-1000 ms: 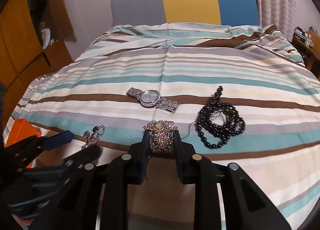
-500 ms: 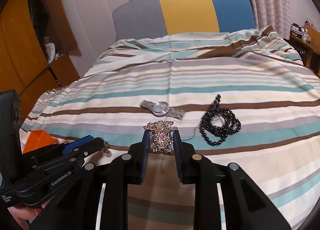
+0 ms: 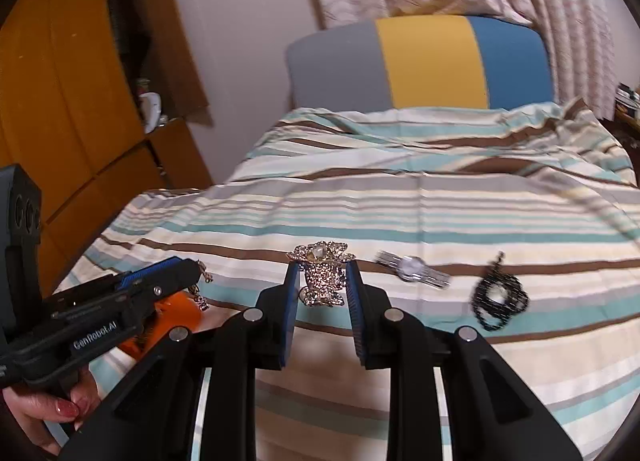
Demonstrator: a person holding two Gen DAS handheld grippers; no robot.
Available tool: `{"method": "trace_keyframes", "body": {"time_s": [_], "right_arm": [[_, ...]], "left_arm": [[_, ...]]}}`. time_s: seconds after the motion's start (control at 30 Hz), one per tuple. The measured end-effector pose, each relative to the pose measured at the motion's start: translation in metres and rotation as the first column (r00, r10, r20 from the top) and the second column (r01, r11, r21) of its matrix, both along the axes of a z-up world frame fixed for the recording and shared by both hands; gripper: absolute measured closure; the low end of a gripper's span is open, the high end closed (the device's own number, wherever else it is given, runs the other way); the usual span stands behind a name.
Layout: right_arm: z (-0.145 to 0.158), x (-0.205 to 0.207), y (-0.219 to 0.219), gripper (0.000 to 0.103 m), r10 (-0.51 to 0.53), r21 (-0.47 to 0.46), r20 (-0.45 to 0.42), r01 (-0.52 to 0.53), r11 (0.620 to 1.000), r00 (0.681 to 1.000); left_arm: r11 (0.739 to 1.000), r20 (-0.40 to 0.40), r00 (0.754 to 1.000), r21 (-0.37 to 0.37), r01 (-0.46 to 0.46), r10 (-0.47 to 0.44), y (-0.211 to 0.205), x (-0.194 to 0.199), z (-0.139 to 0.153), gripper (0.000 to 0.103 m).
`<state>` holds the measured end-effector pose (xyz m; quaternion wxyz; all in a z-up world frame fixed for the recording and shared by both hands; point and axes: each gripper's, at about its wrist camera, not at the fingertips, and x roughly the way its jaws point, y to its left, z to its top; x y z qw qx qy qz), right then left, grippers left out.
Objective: Organize jewelry
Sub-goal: 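Carry the brooch with the right gripper while the left gripper carries the chain to the orange box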
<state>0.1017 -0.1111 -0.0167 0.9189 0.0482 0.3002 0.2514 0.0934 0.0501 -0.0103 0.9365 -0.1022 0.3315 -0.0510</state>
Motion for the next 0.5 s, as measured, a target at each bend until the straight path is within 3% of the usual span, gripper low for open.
{"method": "trace_keyframes", "body": {"time_s": [0.27, 0.5], "right_arm": [[0.007, -0.015, 0.05, 0.081, 0.12, -0.002, 0.002, -0.12, 0.993, 0.993], [-0.007, -0.026, 0.103, 0.081, 0.239, -0.021, -0.036, -0.24, 0.971, 0.97]], "left_arm": [[0.999, 0.034, 0.998, 0.008, -0.053, 0.053, 0.044, -0.027, 0.019, 0.081], [0.992, -0.006, 0.992, -0.001, -0.126, 0.126, 0.089, -0.044, 0.002, 0.081]]}}
